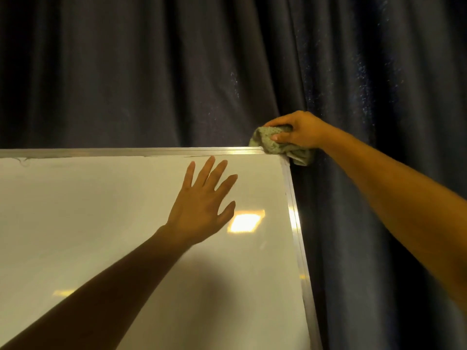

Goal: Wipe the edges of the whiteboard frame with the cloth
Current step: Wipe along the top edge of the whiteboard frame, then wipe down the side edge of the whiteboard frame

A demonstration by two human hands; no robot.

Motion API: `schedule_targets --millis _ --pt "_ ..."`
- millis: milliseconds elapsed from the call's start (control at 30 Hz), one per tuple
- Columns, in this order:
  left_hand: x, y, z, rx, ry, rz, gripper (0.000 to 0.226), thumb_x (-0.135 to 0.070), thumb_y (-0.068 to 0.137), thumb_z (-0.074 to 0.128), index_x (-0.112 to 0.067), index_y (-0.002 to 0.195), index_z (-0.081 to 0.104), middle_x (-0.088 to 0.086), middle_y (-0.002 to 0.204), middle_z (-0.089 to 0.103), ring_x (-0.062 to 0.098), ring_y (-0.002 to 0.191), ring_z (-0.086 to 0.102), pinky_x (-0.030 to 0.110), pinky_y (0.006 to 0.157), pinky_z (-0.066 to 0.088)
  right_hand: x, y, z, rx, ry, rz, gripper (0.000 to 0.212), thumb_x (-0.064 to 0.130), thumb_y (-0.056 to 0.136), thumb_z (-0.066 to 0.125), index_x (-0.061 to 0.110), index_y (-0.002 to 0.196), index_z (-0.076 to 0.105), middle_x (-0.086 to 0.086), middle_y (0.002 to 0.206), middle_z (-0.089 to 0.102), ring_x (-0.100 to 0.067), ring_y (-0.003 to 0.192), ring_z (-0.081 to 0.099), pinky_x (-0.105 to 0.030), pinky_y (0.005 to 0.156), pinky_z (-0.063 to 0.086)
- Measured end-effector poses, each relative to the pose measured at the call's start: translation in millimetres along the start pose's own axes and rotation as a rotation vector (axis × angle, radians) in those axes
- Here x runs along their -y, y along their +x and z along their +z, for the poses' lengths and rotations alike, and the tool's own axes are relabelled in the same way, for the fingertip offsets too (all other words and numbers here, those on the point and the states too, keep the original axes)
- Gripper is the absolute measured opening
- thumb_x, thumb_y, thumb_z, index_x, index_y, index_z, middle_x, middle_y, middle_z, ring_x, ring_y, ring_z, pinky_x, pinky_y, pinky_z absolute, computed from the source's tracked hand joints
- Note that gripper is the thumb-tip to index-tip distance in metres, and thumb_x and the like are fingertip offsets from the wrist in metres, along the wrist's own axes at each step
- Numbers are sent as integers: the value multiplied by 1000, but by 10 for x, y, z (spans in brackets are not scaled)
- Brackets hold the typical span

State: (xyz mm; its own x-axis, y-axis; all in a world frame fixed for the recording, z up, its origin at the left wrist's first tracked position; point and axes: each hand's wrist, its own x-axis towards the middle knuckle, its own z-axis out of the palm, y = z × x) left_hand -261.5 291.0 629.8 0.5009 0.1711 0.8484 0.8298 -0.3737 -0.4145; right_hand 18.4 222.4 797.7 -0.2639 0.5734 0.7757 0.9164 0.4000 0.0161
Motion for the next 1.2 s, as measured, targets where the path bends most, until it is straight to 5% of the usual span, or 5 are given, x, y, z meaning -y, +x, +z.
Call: schedule_targets --millis 300,500,733,867,1200 --pt "-333 119 113 47 -46 62 68 -66 103 18 -35 160 38 2 174 21 32 162 15 64 128 12 110 -362 707 -459 956 469 34 37 96 61 22 126 64 -1 107 70 -12 93 68 -21 67 56" --pt "-379 -18 187 111 -10 27 78 -73 97 -4 -41 166 14 -4 175 -8 29 163 -9 62 128 -1 275 -399 1041 -353 961 493 30 49 94 58 29 115 63 5 97 71 -9 84 68 -13 52 50" --pt "-338 -48 173 118 -18 11 81 -81 93 -3 -44 164 2 -5 174 -16 28 161 -17 62 128 -5 458 -672 1302 -560 904 405 46 30 102 52 23 146 46 -4 139 57 -20 123 57 -35 103 49" --pt "-383 -79 208 119 -24 19 82 -79 95 4 -39 166 12 -1 175 -8 31 162 -12 64 128 -2 584 -1265 1636 -540 992 339 47 23 103 50 23 149 42 -1 146 52 -13 130 52 -11 94 48" --pt "-570 -284 424 210 6 -45 91 -82 90 -4 -34 167 2 5 175 -11 34 162 -10 64 127 -5 793 -2327 2419 -540 946 447 42 33 101 54 41 141 48 10 143 55 -2 127 54 -21 99 49"
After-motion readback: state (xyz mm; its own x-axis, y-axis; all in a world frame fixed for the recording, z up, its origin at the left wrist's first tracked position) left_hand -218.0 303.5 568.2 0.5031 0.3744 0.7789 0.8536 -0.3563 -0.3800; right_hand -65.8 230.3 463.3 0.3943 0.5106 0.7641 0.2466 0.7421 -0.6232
